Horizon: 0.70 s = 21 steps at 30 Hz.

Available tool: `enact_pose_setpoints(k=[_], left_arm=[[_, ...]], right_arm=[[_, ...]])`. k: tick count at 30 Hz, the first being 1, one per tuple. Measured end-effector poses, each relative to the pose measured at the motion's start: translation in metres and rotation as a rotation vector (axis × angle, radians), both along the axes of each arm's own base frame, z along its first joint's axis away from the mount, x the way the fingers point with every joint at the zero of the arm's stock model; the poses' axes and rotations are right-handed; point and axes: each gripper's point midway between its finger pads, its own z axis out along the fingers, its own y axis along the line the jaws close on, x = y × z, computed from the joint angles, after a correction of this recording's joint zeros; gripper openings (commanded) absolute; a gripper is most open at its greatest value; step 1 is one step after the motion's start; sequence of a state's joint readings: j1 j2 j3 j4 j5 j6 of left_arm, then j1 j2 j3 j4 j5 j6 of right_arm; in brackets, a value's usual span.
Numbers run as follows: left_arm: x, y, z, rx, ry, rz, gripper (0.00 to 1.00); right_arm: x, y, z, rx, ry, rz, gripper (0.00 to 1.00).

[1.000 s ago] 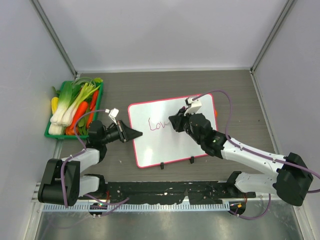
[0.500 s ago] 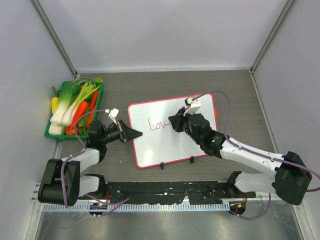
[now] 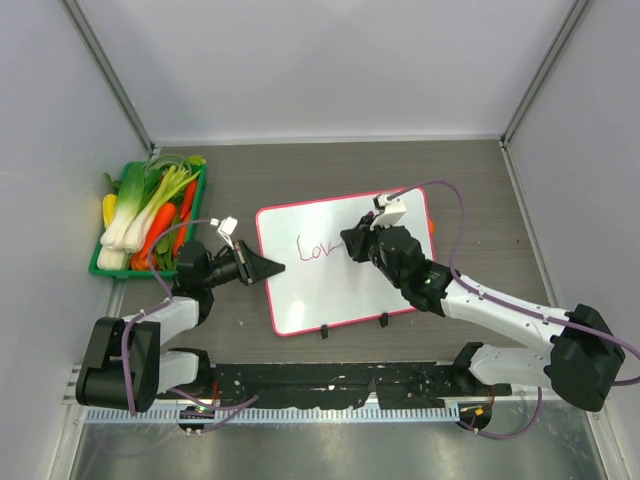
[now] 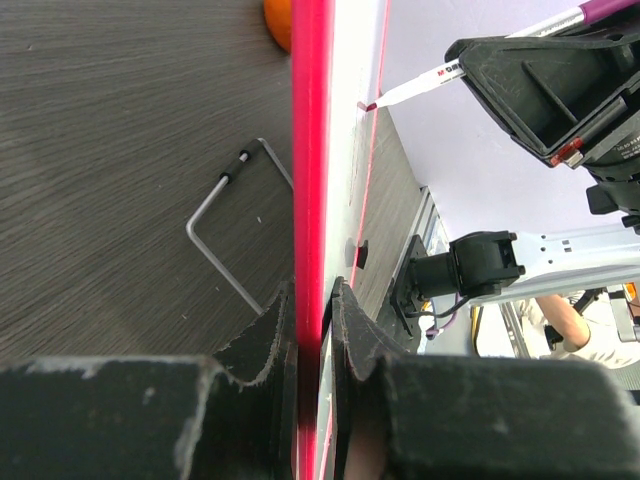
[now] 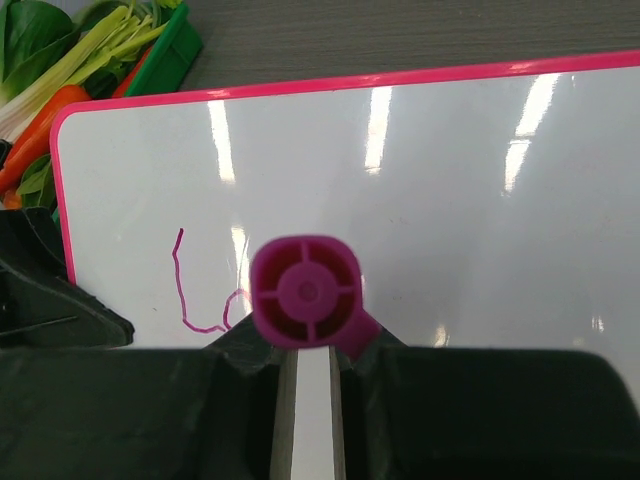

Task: Write a sentence on the whiteboard
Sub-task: Write on the whiteboard with the whiteboard.

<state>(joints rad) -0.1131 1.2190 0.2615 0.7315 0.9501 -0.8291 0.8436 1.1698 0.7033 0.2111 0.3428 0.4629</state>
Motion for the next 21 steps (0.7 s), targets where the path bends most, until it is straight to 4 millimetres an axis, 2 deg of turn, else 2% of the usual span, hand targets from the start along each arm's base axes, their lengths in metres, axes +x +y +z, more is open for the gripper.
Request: enact_pose_setpoints(k=[9, 21], left_arm=[[0.0, 0.0, 0.0, 0.0, 0.002, 0.0, 0.0], [0.0, 0.0, 0.0, 0.0, 0.002, 0.0, 0.0]], right_arm=[[0.008, -0.011, 0.002, -0.002, -0.007, -0.047, 0.01], [0.01, -0.011, 0.006, 0.005, -0.009, -0.044, 0.01]])
